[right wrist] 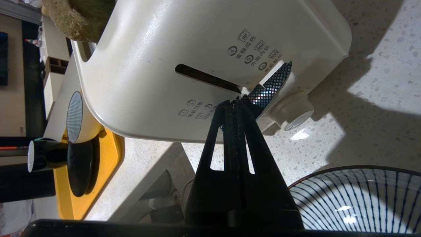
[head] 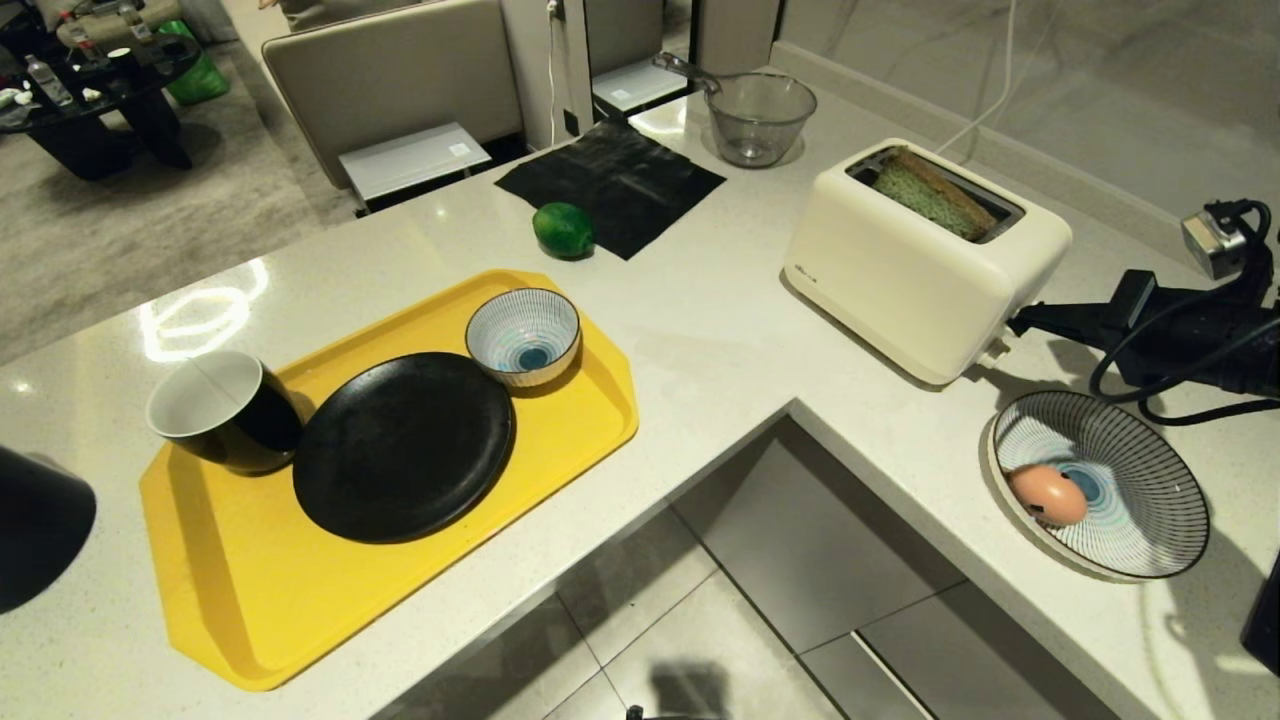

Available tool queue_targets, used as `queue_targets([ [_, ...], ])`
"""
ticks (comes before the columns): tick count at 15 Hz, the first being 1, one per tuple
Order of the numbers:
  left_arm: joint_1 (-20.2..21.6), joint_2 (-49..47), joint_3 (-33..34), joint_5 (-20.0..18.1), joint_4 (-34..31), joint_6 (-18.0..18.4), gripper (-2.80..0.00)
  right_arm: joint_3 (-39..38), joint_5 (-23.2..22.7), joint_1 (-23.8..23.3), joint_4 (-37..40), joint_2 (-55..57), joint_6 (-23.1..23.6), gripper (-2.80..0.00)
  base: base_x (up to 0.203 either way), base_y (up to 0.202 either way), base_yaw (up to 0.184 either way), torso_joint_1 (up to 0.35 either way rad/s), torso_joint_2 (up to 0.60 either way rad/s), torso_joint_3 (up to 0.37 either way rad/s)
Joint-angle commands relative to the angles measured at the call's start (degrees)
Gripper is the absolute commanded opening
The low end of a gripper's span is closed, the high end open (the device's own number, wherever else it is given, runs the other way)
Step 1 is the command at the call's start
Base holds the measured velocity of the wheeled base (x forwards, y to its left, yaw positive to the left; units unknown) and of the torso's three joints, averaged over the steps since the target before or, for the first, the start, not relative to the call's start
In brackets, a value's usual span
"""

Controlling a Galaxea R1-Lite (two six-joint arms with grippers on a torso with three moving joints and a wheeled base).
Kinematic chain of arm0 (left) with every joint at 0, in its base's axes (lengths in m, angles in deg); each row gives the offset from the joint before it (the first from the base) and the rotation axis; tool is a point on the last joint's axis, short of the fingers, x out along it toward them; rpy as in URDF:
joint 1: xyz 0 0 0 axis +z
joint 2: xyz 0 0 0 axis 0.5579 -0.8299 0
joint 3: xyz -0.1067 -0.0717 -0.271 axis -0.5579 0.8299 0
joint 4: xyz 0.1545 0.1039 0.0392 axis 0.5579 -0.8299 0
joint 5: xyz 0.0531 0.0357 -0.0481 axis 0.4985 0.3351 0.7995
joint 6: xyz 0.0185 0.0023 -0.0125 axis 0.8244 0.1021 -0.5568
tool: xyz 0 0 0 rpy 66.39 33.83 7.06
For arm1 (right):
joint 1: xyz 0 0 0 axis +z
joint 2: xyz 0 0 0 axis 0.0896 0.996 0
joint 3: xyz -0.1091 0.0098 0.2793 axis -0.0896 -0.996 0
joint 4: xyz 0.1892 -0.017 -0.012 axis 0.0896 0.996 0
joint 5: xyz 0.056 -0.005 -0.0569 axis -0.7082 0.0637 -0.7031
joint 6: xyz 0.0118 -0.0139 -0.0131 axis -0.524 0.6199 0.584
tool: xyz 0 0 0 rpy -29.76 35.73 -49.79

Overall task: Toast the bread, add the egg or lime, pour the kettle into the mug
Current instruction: Use a bread toaster, then put the baked bread on a plate

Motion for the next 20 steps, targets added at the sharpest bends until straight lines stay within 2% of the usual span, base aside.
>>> queue_targets([
  [1, 0.01, -0.05, 0.01, 0.00, 0.07, 0.00, -2.80, 0.09, -0.22, -0.08, -0.20, -0.88, -0.27, -2.80, 0.000, 0.000, 0.000, 0.000, 0.00, 0.000],
  [7, 0.01, -0.05, 0.01, 0.00, 0.07, 0.00, -2.80, 0.45, -0.11, -0.27, 0.44, -7.29, -0.62, -2.80, 0.000, 0.000, 0.000, 0.000, 0.00, 0.000],
  [14, 0.01, -0.05, 0.01, 0.00, -0.01, 0.00, -2.80, 2.62, -0.13, -0.84, 6.67, -18.07, -0.30, -2.80, 0.000, 0.000, 0.000, 0.000, 0.00, 0.000],
  [15, 0.01, -0.05, 0.01, 0.00, -0.02, 0.00, -2.80, 2.30, -0.13, -0.81, 6.93, -19.29, 1.38, -2.80, 0.000, 0.000, 0.000, 0.000, 0.00, 0.000],
  [20, 0.01, -0.05, 0.01, 0.00, 0.07, 0.00, -2.80, -2.86, 0.20, -2.73, 6.78, -23.61, 17.56, -2.80, 0.000, 0.000, 0.000, 0.000, 0.00, 0.000],
])
